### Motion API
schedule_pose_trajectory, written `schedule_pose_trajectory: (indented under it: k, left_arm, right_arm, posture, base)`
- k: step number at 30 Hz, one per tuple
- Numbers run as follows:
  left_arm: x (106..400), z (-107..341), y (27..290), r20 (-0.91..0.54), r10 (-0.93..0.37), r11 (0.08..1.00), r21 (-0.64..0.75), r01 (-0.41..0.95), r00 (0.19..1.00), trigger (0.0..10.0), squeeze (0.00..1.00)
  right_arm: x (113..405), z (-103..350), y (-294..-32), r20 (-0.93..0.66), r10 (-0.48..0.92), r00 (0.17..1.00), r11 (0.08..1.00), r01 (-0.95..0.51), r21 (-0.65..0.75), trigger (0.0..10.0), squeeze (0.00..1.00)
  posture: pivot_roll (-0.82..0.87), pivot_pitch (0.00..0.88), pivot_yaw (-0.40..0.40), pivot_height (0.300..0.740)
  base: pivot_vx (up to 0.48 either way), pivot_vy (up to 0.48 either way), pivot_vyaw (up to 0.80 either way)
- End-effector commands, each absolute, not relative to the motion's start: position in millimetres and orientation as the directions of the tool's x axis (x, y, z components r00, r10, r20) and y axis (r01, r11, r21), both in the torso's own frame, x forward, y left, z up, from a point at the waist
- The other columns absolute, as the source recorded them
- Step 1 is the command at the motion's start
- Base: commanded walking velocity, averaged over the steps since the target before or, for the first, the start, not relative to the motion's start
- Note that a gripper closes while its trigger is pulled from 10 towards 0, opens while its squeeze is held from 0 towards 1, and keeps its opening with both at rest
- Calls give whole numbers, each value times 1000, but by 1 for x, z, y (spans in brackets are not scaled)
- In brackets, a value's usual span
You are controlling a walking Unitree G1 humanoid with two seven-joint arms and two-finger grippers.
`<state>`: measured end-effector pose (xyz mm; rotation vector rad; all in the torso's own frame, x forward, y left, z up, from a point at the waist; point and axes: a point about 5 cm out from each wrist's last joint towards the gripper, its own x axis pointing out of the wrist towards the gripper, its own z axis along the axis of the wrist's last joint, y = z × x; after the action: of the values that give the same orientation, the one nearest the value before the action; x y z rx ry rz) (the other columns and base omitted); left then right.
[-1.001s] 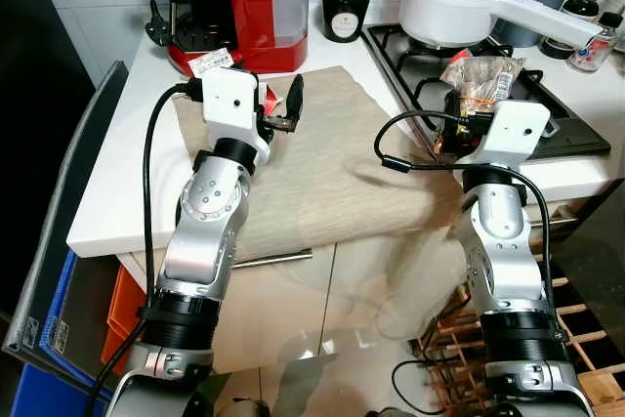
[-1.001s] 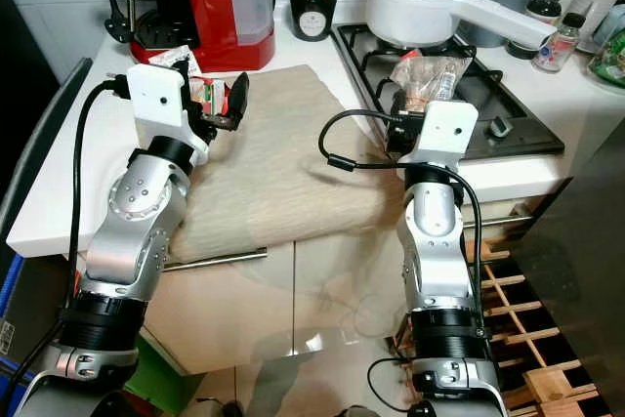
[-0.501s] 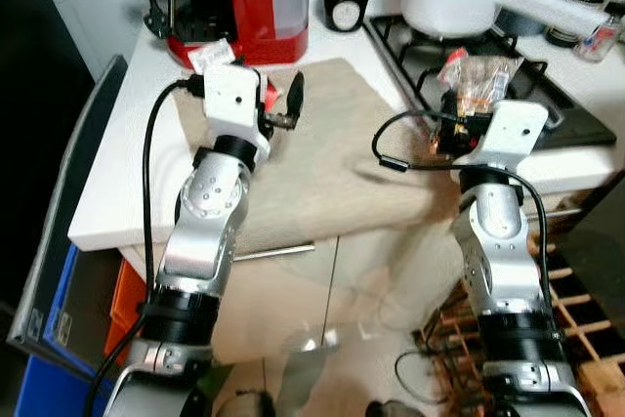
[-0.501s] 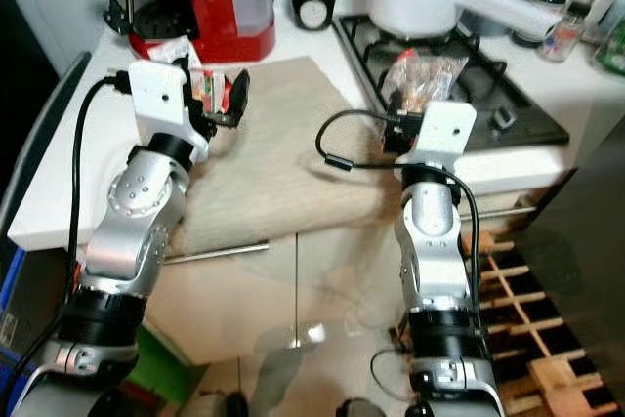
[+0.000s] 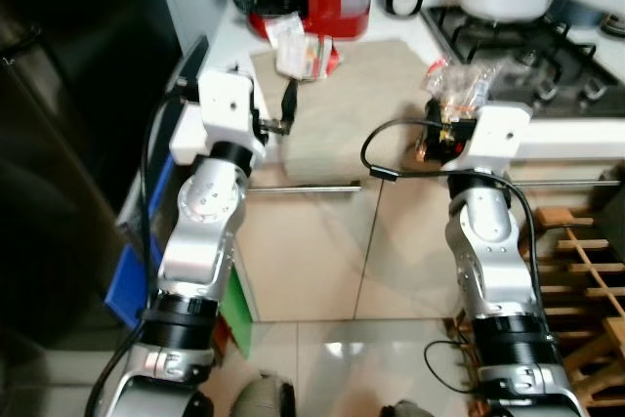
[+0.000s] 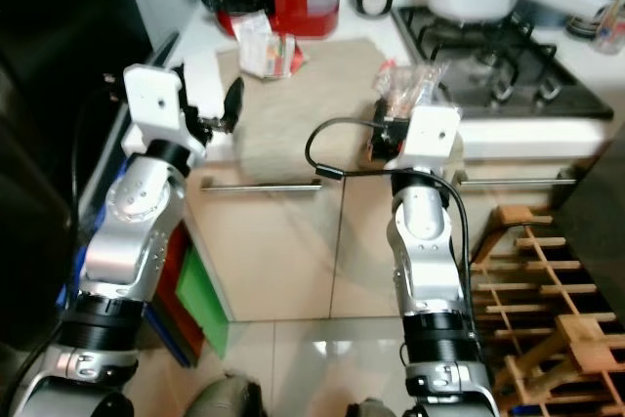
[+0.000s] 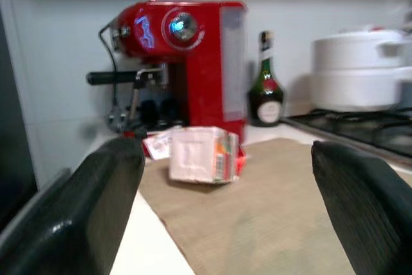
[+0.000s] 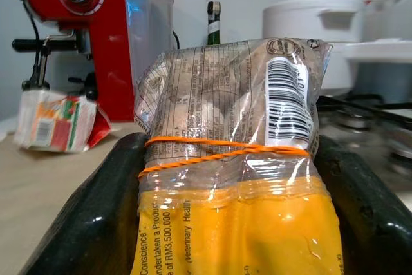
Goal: Restocking fridge
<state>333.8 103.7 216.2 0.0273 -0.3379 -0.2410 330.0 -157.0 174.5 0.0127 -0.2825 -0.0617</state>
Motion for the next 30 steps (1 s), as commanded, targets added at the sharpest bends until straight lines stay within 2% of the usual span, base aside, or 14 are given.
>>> schedule_pose_trajectory:
  k: [1,4,15,19,24,30]
  left_arm:
    - [333,214,106,319,-238,971,74,226,918,10000,0]
    - [333,214,105,317,-239,971,73,227,918,10000,0]
    - [332,209,104,301,-250,968,77,238,920,10000,0]
    - [330,210,103,319,-254,966,31,258,913,10000,0]
    - [327,211,101,339,-281,959,61,277,898,10000,0]
    - [332,213,99,339,-282,959,81,270,898,10000,0]
  right_arm:
    - [329,179,-157,297,-61,953,998,59,16,0,0]
    - [329,178,-156,291,-52,955,998,55,-1,0,0]
    - [327,173,-154,273,-31,961,999,40,-28,0,0]
    - [328,172,-155,266,-26,964,999,35,-32,0,0]
    - [329,170,-157,254,-12,967,999,23,-40,0,0]
    - [332,174,-156,261,-1,965,999,13,-45,0,0]
  posture:
    - [-51,0,35,740]
    - [-50,0,34,740]
    - [-51,0,36,740]
    - [-55,0,28,740]
    - [-57,0,20,740]
    - [-73,0,21,740]
  base:
    - [-322,0,0]
    - [-325,0,0]
    - [-329,-244,0]
    - [0,0,0]
    - [0,0,0]
    - [337,-337,0]
